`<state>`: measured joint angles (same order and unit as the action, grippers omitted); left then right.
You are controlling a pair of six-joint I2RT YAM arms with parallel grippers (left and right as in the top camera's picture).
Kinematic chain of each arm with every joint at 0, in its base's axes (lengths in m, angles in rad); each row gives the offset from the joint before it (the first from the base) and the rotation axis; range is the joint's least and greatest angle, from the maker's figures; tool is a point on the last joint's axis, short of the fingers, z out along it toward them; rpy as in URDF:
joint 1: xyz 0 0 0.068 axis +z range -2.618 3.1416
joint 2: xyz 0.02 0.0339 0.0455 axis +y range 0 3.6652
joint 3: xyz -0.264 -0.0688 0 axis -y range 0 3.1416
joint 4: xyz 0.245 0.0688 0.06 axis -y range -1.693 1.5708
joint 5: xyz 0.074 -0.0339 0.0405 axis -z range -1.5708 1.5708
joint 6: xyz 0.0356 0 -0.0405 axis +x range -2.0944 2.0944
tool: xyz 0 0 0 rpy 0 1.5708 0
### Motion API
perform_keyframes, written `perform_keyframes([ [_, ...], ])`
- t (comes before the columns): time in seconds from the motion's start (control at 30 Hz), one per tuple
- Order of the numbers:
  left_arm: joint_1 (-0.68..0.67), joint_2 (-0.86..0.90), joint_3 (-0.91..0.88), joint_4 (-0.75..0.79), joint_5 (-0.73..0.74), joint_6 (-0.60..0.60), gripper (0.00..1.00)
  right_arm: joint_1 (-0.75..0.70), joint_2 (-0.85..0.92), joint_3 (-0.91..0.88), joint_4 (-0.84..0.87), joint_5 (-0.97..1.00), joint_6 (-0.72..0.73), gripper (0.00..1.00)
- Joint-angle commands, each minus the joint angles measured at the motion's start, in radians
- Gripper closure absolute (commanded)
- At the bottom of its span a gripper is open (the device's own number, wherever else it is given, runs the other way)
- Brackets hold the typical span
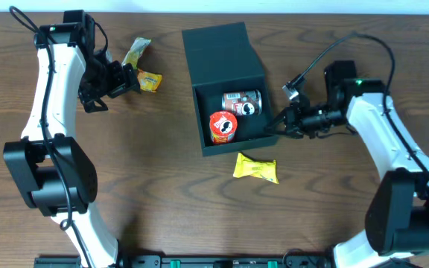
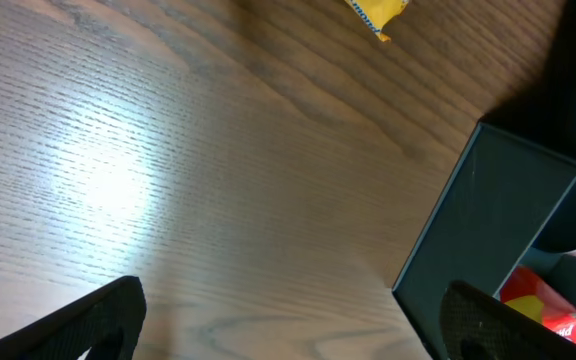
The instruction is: Pack container
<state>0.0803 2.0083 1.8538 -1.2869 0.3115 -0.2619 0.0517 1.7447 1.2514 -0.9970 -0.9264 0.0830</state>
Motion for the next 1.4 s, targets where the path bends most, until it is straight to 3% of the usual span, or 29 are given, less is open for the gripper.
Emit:
perform_keyframes([
  [0.0, -0.004, -0.008, 0.015, -0.011, 0.0, -0.022, 0.05, 0.059, -0.027, -0.003, 0.075, 0.051, 0.278, 0.98],
  [0.1, -0.006, -0.008, 0.015, -0.011, 0.0, -0.024, 0.05, 0.124, -0.028, -0.003, 0.186, 0.06, 0.372, 0.99],
  [0.23, -0.014, -0.008, 0.015, -0.006, -0.001, -0.024, 0.05, 0.175, -0.028, -0.003, 0.292, 0.116, 0.395, 0.98],
  [0.37, -0.021, -0.008, 0.015, 0.005, -0.001, -0.024, 0.05, 0.193, -0.028, -0.003, 0.29, 0.233, 0.35, 0.99],
  [1.37, -0.044, -0.008, 0.015, 0.008, 0.0, -0.024, 0.04, 0.32, -0.024, -0.005, 0.328, 0.37, 0.373, 0.99],
])
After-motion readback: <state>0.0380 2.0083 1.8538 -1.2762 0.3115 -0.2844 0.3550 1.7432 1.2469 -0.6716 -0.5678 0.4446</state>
